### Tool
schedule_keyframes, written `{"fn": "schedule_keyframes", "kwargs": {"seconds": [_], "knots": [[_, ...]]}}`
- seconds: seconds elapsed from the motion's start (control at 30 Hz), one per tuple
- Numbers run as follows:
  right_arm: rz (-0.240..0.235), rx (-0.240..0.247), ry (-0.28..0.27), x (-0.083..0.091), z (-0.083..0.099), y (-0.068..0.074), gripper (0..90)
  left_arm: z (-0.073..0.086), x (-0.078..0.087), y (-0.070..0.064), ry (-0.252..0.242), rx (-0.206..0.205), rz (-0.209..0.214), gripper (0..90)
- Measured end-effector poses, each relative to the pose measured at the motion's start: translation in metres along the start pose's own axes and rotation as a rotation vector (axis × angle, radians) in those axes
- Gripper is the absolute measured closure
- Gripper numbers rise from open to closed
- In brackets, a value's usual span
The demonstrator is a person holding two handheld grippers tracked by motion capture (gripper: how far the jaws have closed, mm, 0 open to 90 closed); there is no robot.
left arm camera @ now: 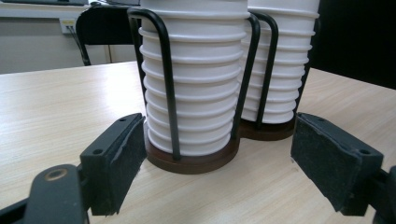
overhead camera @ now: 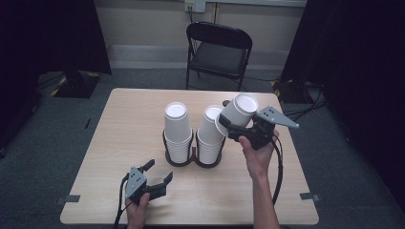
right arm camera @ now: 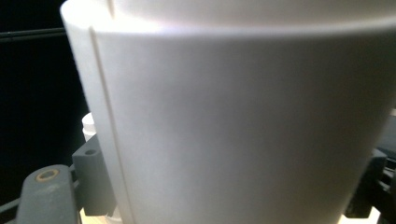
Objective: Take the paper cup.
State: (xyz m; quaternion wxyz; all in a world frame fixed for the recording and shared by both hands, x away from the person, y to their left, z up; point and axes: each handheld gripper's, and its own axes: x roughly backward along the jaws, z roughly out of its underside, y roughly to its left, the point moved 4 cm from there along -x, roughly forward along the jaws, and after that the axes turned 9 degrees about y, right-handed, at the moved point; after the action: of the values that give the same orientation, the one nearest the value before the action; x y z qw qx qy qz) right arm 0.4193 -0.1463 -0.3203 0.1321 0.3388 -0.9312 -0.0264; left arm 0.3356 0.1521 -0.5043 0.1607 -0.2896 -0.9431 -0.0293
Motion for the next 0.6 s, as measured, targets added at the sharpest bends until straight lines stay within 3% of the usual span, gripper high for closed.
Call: {"fn": "schedule_keyframes", "kwargs": {"seconds": [0.43, 0.57, 0.6], "knots": [[0.010, -0.048, -0.016, 0.028, 0.018, -0.004, 15.3, 0.000, -0.001, 0.001, 0.018, 0.002, 0.001, 18.4], [-0.007, -0.082, -0.011, 0.033, 0.026, -0.002, 15.4, 0.000, -0.001, 0.000, 0.017, 0.012, 0.051, 18.3], [-0.010, -0.088, -0.010, 0.033, 0.029, -0.002, 15.4, 0.000, -0.001, -0.001, 0.021, 0.008, 0.084, 18.4]]}}
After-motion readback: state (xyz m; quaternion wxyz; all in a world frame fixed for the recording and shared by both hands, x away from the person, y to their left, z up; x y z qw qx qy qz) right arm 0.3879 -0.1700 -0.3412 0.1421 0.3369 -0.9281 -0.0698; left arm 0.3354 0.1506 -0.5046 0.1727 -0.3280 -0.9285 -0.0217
